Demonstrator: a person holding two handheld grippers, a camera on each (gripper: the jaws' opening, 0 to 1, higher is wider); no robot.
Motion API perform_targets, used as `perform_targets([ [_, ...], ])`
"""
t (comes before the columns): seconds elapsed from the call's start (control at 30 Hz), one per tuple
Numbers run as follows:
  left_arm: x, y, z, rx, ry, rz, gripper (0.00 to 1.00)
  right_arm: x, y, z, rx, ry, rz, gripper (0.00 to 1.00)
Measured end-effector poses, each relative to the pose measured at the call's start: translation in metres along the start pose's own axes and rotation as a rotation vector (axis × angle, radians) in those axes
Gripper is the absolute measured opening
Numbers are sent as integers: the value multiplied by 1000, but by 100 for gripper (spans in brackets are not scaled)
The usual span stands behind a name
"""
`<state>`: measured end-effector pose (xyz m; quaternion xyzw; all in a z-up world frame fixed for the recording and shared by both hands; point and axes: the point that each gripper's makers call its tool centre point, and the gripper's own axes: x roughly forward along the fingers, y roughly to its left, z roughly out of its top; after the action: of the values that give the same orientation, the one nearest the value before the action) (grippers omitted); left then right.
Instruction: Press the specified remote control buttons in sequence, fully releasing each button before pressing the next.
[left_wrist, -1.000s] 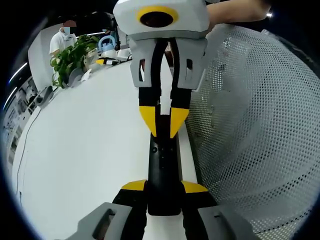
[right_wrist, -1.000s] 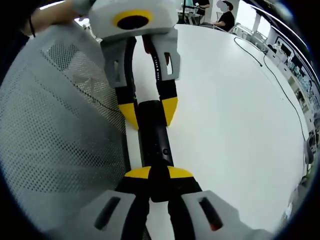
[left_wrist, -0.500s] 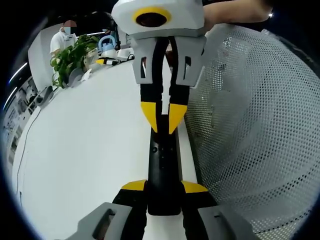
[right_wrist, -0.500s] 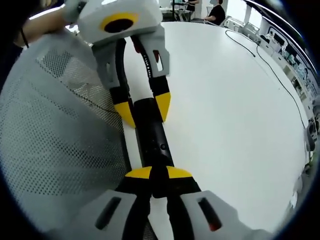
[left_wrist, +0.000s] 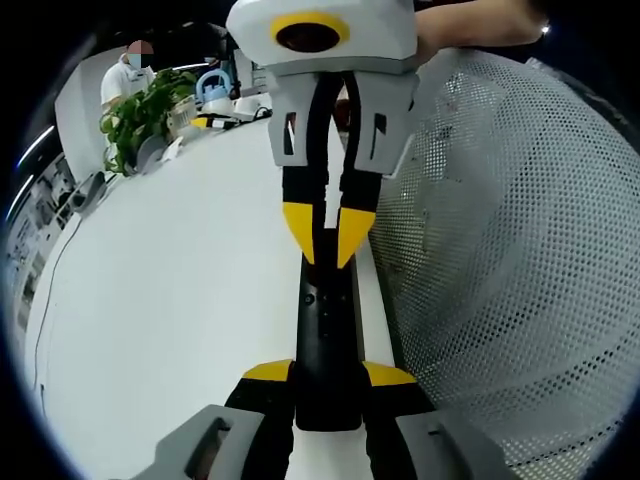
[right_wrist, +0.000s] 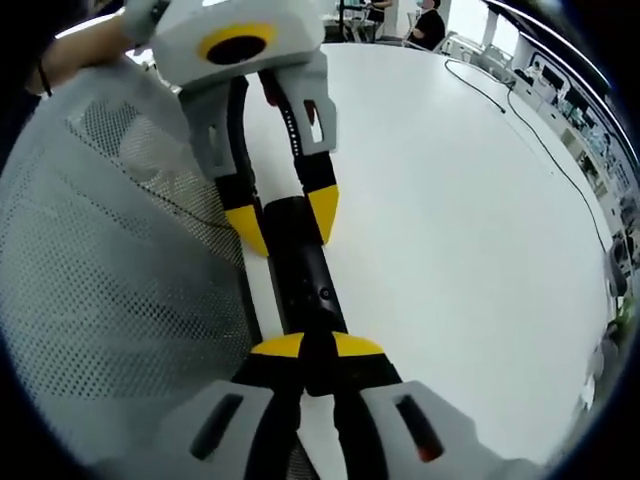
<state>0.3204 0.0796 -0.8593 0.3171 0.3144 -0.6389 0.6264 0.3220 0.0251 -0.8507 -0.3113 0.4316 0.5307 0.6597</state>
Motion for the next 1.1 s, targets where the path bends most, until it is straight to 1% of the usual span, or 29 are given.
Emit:
perform_targets([
  [0.1, 0, 0, 0, 0, -1, -1, 26, -2, -2, -3, 16, 13, -4, 5],
  [0.23, 0, 0, 0, -1, -2, -2, 26, -1, -2, -3, 21, 7, -5, 4],
  [0.27, 0, 0, 0, -2, -3, -2, 26, -1, -2, -4, 14, 6, -9, 3],
  [0.3, 0, 0, 0, -4, -4, -1, 26, -1, -2, -3, -27, -4, -24, 3],
  [0.4, 0, 0, 0, -2, -2, -3, 26, 0, 0, -3, -47, 0, -41, 2],
  [0.47, 0, 0, 0, -1, -1, -3, 26, -1, -3, -2, -5, -3, -36, 2],
  [0.5, 0, 0, 0, -4, -2, -2, 26, -1, -3, -2, 45, -17, -35, 2],
  [0.53, 0, 0, 0, -5, -3, -1, 26, -1, -4, -2, 42, -18, -38, 1],
  [0.57, 0, 0, 0, -7, -4, 0, 26, -1, -2, -3, 13, -21, -45, 1],
  [0.6, 0, 0, 0, -7, -4, 1, 26, -1, -3, -2, -41, -20, -54, 1],
  [0.63, 0, 0, 0, -7, -4, 0, 26, -1, -3, -2, -71, -9, -60, 1],
  [0.67, 0, 0, 0, -7, -3, 0, 26, -1, 0, -2, -69, 2, -63, 0],
  [0.73, 0, 0, 0, -7, -4, 0, 26, 1, -1, 0, -92, 17, -67, 0],
  [0.97, 0, 0, 0, -8, -6, 0, 26, 2, -2, 2, -90, -1, -50, 0],
  [1.03, 0, 0, 0, -8, -3, 0, 26, 4, -2, 5, -65, -18, -49, 0],
  [1.1, 0, 0, 0, -10, -1, 0, 26, 5, -2, 9, -68, -37, -53, 0],
])
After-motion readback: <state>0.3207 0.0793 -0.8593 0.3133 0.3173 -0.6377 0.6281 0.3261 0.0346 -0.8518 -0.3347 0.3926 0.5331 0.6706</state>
